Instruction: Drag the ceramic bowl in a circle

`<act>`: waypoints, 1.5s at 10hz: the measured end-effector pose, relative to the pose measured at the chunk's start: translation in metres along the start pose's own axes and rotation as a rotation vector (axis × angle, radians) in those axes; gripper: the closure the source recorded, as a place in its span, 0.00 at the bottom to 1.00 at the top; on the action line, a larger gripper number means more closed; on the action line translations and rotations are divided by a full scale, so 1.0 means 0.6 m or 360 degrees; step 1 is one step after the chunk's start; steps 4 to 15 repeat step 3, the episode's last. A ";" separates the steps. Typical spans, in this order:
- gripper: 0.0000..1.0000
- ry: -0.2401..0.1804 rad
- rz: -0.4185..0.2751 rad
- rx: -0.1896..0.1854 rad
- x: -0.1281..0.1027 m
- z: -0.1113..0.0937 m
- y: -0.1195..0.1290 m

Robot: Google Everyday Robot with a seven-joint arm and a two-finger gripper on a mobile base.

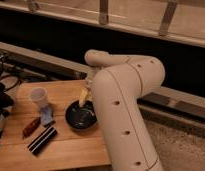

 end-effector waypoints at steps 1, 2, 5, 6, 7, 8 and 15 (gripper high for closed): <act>0.02 -0.0001 -0.0001 -0.0001 0.000 0.001 0.000; 0.01 -0.0001 -0.0003 0.0000 0.000 0.001 0.001; 0.01 0.0000 -0.0008 0.0002 0.001 0.002 0.004; 0.01 0.0000 -0.0008 0.0002 0.001 0.002 0.004; 0.01 0.0000 -0.0008 0.0002 0.001 0.002 0.004; 0.01 0.0000 -0.0008 0.0002 0.001 0.002 0.004; 0.01 0.0000 -0.0008 0.0002 0.001 0.002 0.004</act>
